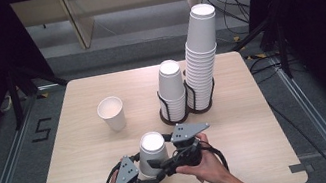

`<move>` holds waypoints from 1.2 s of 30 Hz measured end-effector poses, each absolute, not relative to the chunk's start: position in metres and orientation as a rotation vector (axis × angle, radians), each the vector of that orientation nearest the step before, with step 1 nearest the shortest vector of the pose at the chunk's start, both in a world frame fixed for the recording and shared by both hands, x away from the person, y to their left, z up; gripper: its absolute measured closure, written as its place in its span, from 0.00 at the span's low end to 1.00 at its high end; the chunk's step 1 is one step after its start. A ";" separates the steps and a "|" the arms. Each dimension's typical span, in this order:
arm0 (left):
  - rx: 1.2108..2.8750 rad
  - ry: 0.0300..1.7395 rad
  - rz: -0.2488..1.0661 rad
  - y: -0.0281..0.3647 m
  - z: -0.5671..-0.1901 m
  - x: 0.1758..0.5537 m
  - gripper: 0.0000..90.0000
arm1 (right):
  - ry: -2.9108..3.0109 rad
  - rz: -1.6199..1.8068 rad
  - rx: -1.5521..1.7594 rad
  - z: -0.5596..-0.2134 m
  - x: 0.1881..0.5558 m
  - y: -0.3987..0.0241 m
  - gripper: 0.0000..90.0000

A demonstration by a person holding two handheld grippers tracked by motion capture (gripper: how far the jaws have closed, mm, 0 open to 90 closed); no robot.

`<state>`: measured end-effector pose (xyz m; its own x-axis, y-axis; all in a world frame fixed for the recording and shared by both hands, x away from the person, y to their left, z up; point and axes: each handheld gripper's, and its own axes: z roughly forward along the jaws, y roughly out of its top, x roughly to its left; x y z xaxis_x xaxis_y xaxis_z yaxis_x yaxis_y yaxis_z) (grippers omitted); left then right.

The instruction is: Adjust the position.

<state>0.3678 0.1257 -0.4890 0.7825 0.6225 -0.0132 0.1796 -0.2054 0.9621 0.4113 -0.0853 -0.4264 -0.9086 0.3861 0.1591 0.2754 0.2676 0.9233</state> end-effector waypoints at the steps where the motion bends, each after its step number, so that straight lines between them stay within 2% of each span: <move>1: 1.778 0.627 0.454 0.124 -0.489 0.367 0.14 | 2.426 1.731 0.636 -0.424 0.412 -0.087 0.17; 10: 1.890 0.551 0.441 0.117 -0.492 0.364 0.14 | 2.526 1.670 0.658 -0.418 0.414 -0.093 0.17; 13: 1.887 0.562 0.403 0.116 -0.494 0.365 0.13 | 2.567 1.669 0.702 -0.422 0.416 -0.092 0.24; 17: 1.836 0.568 0.371 0.117 -0.497 0.366 0.08 | 2.567 1.654 0.737 -0.422 0.417 -0.092 0.27; 24: 1.711 0.551 0.410 0.117 -0.495 0.365 0.03 | 2.491 1.768 0.816 -0.413 0.413 -0.094 0.27; 30: 1.732 0.585 0.423 0.116 -0.495 0.364 0.01 | 2.460 1.820 0.776 -0.410 0.411 -0.092 0.28; 36: 1.735 0.565 0.425 0.119 -0.493 0.363 0.03 | 2.456 1.843 0.803 -0.409 0.411 -0.093 0.28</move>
